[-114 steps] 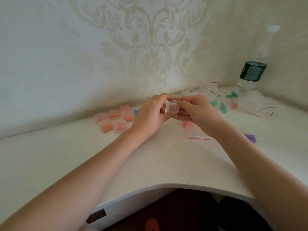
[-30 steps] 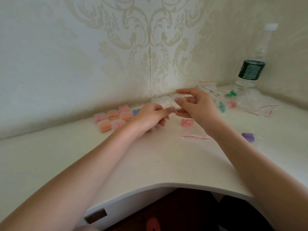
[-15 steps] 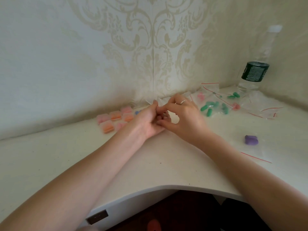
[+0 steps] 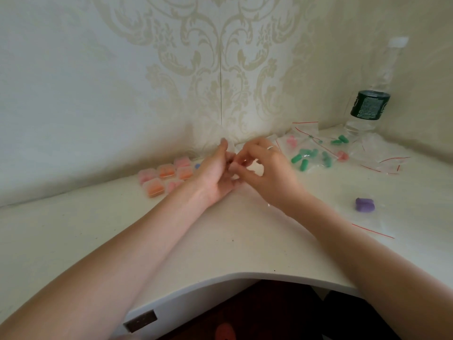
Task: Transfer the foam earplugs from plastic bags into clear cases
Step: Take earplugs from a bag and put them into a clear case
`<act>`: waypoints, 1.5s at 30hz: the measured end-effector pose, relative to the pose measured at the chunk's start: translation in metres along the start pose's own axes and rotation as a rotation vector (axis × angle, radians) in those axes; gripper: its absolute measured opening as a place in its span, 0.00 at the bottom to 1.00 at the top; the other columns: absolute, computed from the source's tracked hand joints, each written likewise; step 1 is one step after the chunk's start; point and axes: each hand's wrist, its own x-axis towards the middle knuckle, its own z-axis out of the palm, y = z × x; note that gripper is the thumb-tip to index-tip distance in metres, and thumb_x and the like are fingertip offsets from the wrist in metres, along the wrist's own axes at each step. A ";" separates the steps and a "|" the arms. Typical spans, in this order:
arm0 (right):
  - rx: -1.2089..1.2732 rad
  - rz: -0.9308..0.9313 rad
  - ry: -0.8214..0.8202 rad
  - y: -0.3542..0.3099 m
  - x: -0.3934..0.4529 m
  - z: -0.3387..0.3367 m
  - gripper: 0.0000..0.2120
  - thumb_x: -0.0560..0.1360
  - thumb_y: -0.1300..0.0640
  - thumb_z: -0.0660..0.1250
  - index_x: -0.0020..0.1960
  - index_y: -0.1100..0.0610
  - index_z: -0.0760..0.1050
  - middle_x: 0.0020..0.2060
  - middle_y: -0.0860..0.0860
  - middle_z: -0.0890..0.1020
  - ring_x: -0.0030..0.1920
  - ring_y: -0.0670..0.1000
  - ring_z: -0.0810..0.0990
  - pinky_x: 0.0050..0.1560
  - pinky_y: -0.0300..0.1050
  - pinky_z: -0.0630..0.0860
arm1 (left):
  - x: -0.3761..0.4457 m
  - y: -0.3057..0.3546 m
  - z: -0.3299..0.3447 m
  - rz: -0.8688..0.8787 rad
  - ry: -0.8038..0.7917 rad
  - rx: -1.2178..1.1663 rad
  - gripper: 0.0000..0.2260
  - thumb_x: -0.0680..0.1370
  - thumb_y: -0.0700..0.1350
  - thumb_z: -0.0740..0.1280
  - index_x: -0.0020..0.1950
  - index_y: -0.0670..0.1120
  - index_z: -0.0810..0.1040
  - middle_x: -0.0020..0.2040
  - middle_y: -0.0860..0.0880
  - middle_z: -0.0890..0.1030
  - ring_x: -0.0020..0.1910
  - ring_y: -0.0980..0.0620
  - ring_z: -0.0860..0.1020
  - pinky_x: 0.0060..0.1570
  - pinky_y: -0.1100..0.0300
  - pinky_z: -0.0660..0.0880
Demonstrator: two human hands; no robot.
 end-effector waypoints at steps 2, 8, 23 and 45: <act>0.220 0.110 0.108 -0.004 0.002 -0.004 0.07 0.75 0.59 0.68 0.41 0.50 0.73 0.40 0.45 0.79 0.44 0.45 0.79 0.45 0.33 0.73 | 0.000 0.001 0.001 0.149 0.069 0.199 0.20 0.82 0.56 0.54 0.37 0.45 0.70 0.40 0.44 0.79 0.41 0.50 0.81 0.42 0.55 0.80; 0.164 0.178 0.068 0.000 0.001 -0.004 0.08 0.79 0.64 0.56 0.48 0.53 0.70 0.37 0.56 0.79 0.36 0.52 0.78 0.41 0.50 0.76 | -0.004 -0.009 0.000 0.363 0.147 0.584 0.20 0.83 0.55 0.52 0.37 0.44 0.69 0.27 0.47 0.75 0.23 0.51 0.74 0.21 0.65 0.69; -0.112 0.174 -0.050 0.008 0.003 -0.008 0.06 0.75 0.51 0.67 0.50 0.49 0.80 0.23 0.44 0.66 0.27 0.44 0.67 0.31 0.41 0.60 | -0.007 -0.010 0.003 0.174 0.078 0.426 0.18 0.83 0.48 0.56 0.46 0.40 0.80 0.34 0.46 0.82 0.26 0.53 0.80 0.28 0.61 0.78; 0.264 0.386 -0.093 0.015 0.010 -0.016 0.06 0.72 0.56 0.73 0.49 0.55 0.79 0.18 0.41 0.62 0.24 0.44 0.61 0.36 0.47 0.68 | -0.009 -0.003 -0.001 0.021 -0.167 0.230 0.10 0.81 0.43 0.59 0.49 0.41 0.78 0.34 0.46 0.83 0.34 0.51 0.83 0.37 0.62 0.81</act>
